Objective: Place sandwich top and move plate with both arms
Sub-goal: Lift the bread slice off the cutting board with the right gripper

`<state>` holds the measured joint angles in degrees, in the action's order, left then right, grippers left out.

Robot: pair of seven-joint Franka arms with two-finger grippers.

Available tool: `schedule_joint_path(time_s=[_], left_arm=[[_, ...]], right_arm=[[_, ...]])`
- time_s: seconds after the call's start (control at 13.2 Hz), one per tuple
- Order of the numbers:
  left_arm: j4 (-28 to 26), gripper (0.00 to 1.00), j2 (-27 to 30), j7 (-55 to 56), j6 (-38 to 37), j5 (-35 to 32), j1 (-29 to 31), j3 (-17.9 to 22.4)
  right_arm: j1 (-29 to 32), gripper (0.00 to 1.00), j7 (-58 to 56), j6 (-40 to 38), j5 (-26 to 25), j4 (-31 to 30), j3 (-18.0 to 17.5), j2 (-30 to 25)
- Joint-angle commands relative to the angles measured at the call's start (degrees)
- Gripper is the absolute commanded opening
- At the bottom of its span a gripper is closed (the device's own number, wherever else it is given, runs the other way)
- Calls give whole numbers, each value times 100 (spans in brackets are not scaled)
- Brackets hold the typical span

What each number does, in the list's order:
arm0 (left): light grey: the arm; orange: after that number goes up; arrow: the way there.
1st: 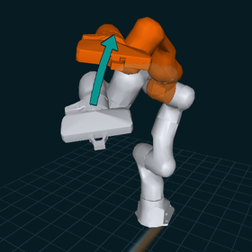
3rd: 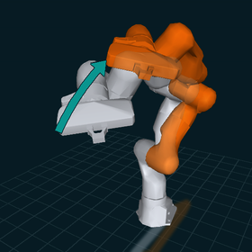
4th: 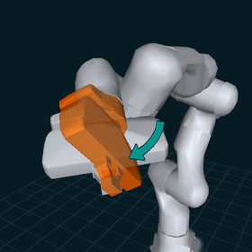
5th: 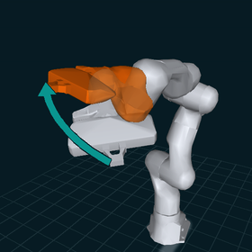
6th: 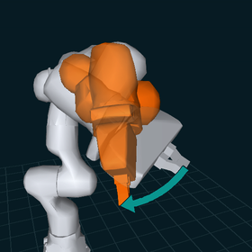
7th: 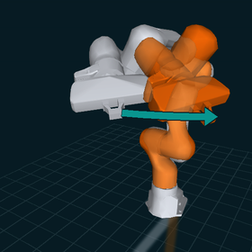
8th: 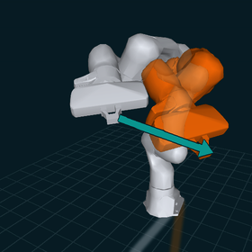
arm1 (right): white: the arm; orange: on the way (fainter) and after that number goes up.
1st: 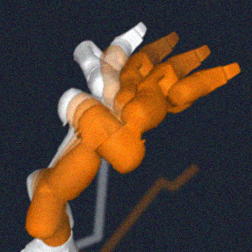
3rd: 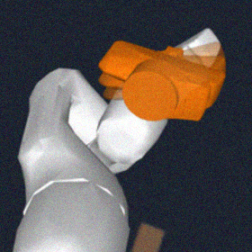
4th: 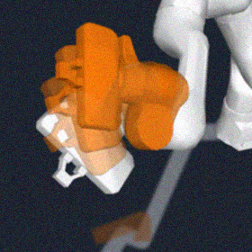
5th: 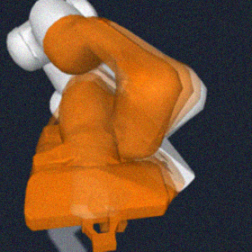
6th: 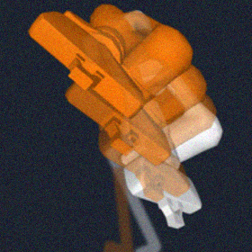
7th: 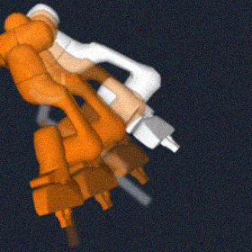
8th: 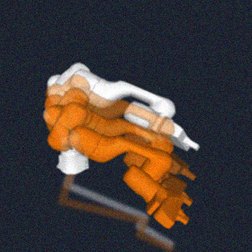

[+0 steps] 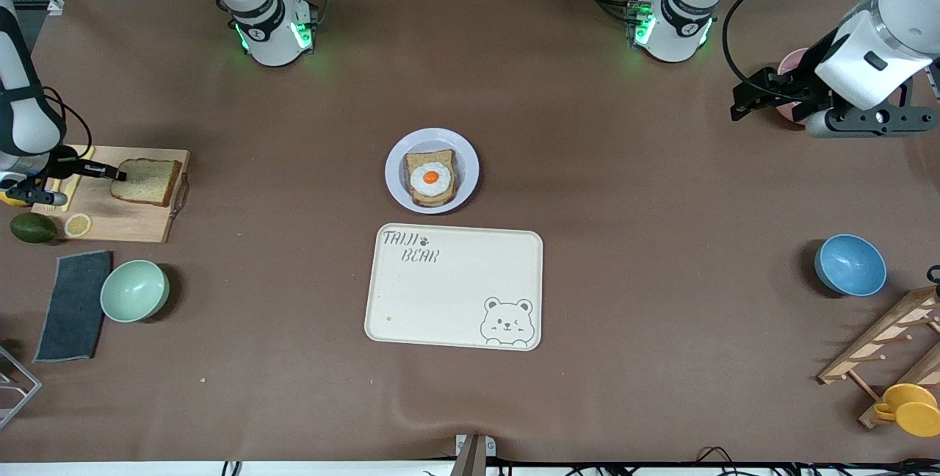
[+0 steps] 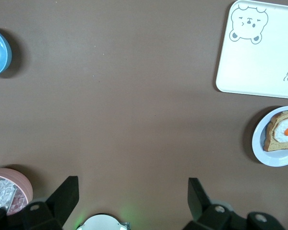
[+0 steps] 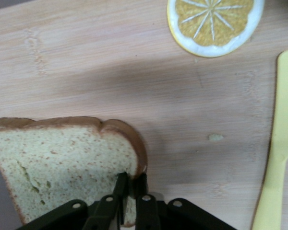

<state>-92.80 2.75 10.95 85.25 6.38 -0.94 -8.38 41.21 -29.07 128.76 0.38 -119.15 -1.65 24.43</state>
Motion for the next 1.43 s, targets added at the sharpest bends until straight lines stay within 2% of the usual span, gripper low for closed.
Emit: schedule_joint_path(time_s=[0.0, 0.45, 0.68, 1.13, 1.36], left_arm=[[-54, 100, 76, -31, -53, 91, 33, -23], [-54, 100, 32, 4, -26, 91, 24, -50], [-54, 100, 50, 13, -35, 91, 24, -67], [-54, 100, 59, 22, -44, 91, 24, -76], [-54, 100, 24, 22, -26, 100, 15, -76]], right_arm=[[98, 0, -134, -201, 103, 155, -134, 10], [19, 0, -143, -1562, 103, 1015, -178, -131], [2, 0, -134, -2090, 138, 1437, -353, -280], [10, 0, -152, -2899, 375, 2132, -1126, -394], [2, 0, -204, -3470, 612, 2492, -1705, -465]])
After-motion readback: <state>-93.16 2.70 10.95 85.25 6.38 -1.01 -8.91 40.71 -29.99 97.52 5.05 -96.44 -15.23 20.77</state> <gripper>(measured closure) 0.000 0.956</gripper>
